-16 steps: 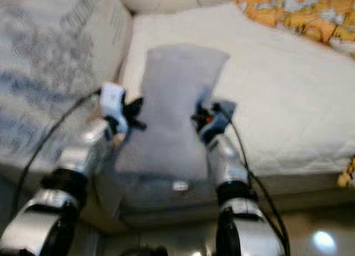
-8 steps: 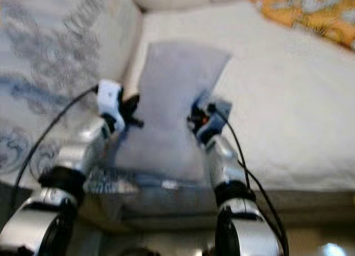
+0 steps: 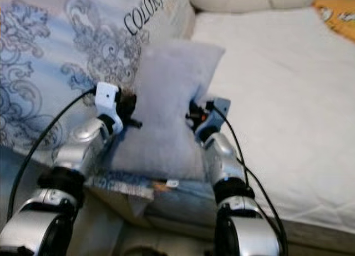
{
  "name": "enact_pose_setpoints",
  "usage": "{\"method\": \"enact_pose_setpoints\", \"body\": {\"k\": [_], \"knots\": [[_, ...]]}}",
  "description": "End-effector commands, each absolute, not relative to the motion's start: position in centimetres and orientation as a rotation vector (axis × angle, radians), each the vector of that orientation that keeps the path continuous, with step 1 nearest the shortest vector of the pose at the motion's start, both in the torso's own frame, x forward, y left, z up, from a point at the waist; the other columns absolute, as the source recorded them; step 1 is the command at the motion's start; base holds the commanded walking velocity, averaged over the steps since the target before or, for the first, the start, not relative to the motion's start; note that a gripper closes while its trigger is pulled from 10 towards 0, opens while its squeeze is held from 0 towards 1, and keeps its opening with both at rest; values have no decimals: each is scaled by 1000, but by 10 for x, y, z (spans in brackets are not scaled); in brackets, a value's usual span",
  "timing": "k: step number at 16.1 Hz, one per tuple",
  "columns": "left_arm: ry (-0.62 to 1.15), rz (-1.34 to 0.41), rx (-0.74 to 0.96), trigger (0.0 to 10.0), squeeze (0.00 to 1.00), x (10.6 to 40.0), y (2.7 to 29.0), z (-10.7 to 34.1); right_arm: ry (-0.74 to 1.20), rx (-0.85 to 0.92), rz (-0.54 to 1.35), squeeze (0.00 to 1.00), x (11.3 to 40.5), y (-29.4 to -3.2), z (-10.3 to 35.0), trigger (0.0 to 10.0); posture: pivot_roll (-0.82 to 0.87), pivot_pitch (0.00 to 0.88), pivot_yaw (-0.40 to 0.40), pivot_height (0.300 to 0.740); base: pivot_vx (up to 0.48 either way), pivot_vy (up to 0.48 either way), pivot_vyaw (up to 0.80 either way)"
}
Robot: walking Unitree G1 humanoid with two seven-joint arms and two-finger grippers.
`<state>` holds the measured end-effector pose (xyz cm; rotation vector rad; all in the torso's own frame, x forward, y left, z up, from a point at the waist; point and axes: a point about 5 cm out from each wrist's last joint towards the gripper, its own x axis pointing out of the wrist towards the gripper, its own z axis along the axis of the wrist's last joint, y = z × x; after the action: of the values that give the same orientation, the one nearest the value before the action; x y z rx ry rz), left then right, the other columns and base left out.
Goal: Clean up the room
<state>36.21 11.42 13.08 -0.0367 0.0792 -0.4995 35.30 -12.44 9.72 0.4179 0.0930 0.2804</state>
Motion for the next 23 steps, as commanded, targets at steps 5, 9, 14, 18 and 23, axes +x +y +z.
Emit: {"method": "enact_pose_setpoints", "body": {"k": [5, 9, 14, 18, 23], "knots": [[38, -565, -18, 10000, 0, 364, 100, 142, 53, 434, 293, 0, 355, -121, 106, 10000, -9, 0, 147, 740, 278, 0, -615], [35, -589, -48, 10000, 0, 363, 85, 140, 30, 399, 284, 0, 353, -134, 109, 10000, -47, 0, 123, 740, 278, 0, 0], [22, -589, -79, 10000, 0, 363, 74, 141, 40, 371, 287, 0, 357, -143, 113, 10000, -57, 0, 95, 740, 280, 0, 0], [20, -593, -79, 10000, 0, 364, 74, 141, 59, 384, 288, 0, 357, -142, 112, 10000, -54, 0, 104, 740, 281, 0, -384], [26, -588, -63, 10000, 0, 365, 75, 141, 50, 386, 283, 0, 356, -142, 112, 10000, -49, 0, 113, 740, 267, 0, 0]]}}
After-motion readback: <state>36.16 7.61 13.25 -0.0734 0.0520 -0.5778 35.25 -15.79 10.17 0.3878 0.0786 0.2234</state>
